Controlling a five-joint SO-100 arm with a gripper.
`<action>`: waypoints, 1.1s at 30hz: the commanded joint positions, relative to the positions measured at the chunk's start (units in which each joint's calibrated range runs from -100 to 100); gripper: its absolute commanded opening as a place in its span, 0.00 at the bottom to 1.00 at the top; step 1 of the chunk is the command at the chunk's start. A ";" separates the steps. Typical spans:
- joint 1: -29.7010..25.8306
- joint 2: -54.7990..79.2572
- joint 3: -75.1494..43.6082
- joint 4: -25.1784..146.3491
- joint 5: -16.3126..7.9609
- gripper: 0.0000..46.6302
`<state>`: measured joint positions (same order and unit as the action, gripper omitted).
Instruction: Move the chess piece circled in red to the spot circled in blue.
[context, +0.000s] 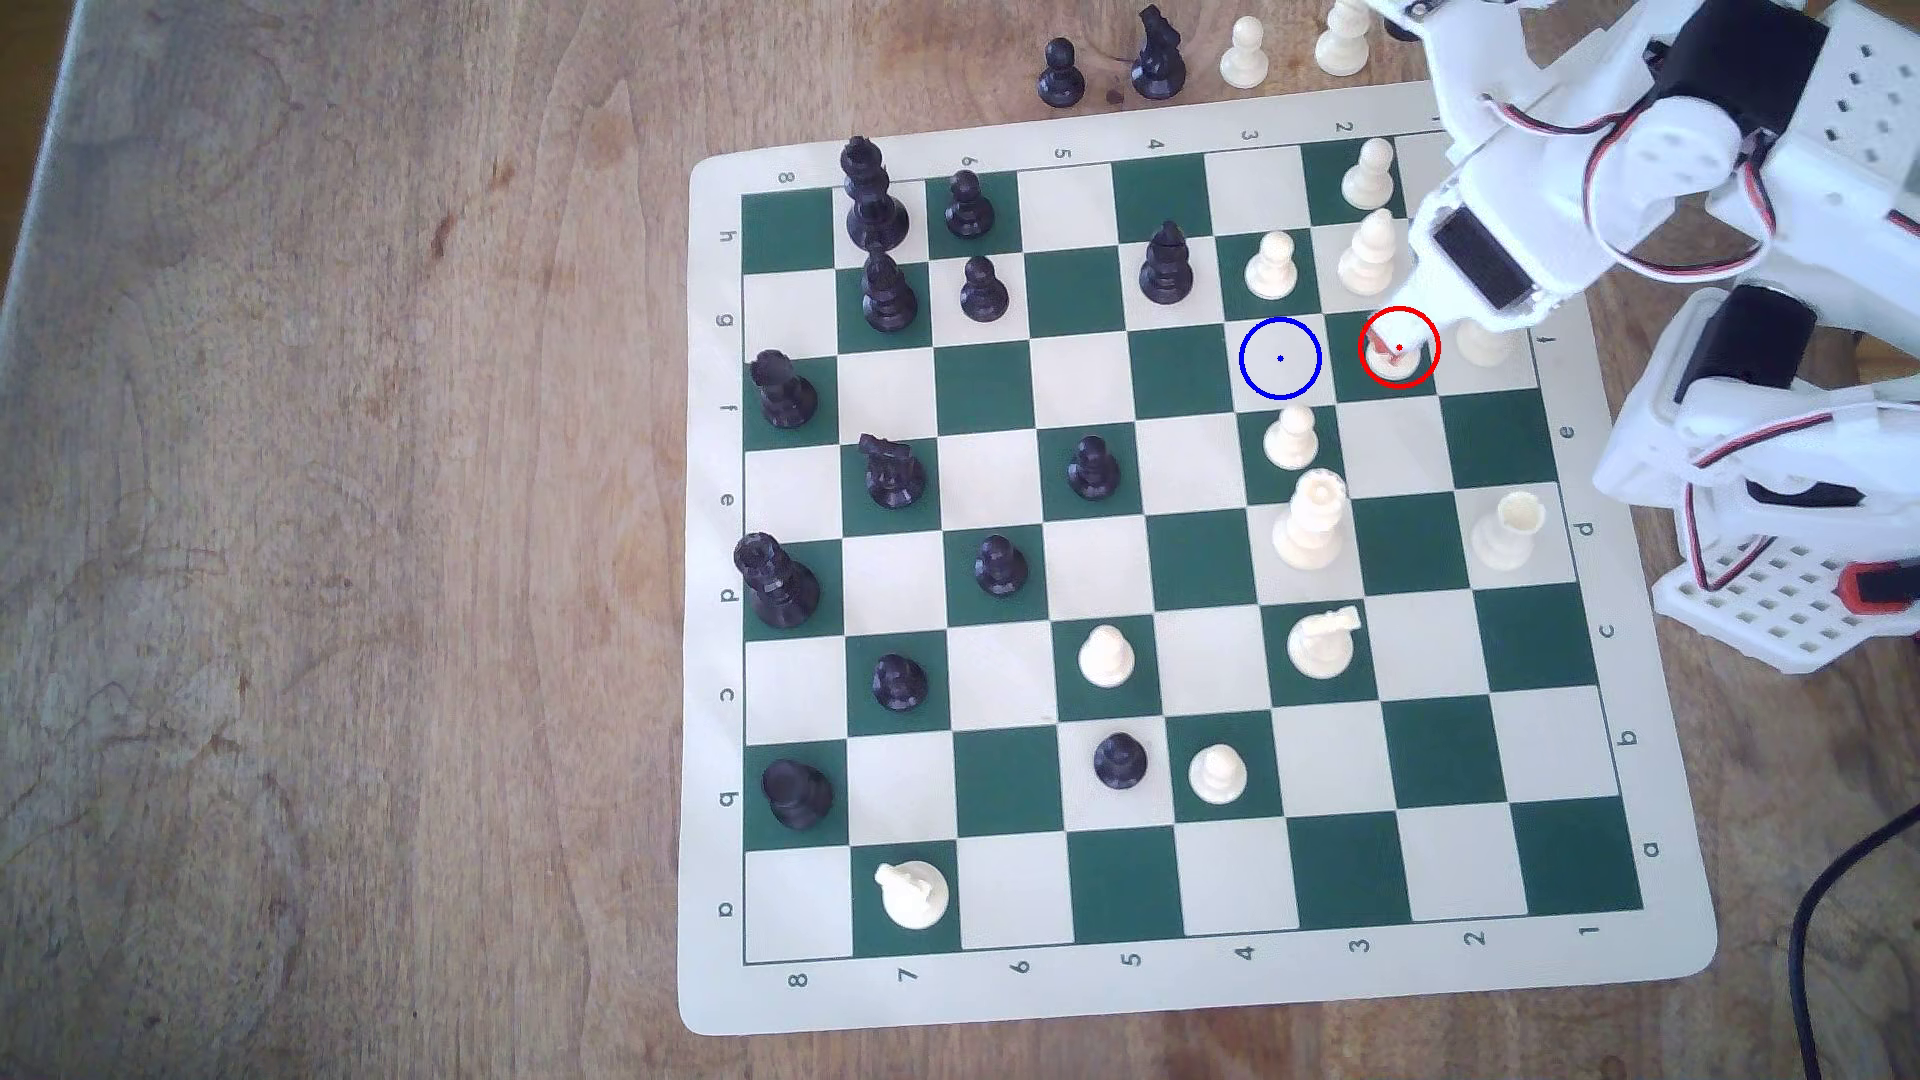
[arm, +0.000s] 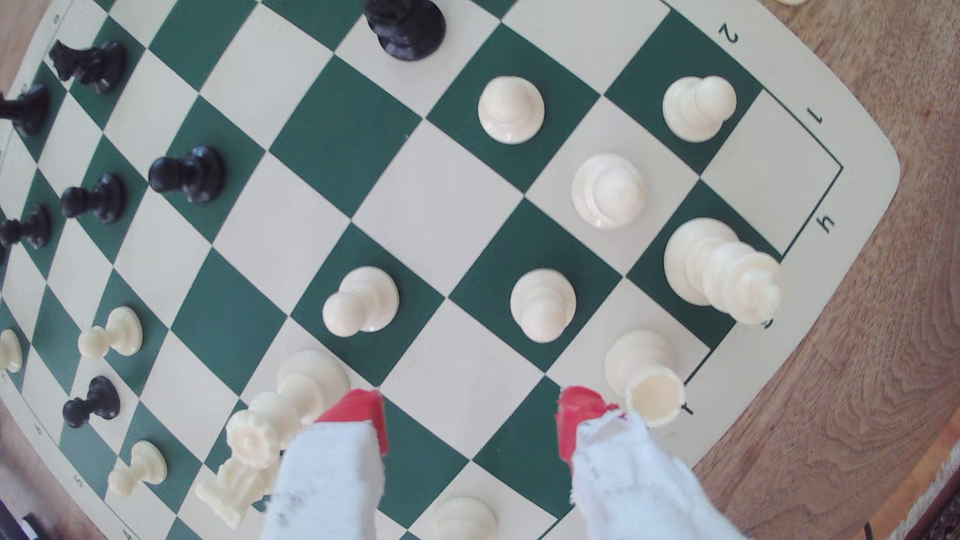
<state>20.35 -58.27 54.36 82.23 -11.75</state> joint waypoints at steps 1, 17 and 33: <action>0.33 3.18 1.03 -3.44 0.34 0.39; 2.21 11.92 6.65 -11.22 2.30 0.31; 2.60 16.25 10.28 -17.69 3.08 0.30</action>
<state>22.71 -42.52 65.12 65.82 -8.77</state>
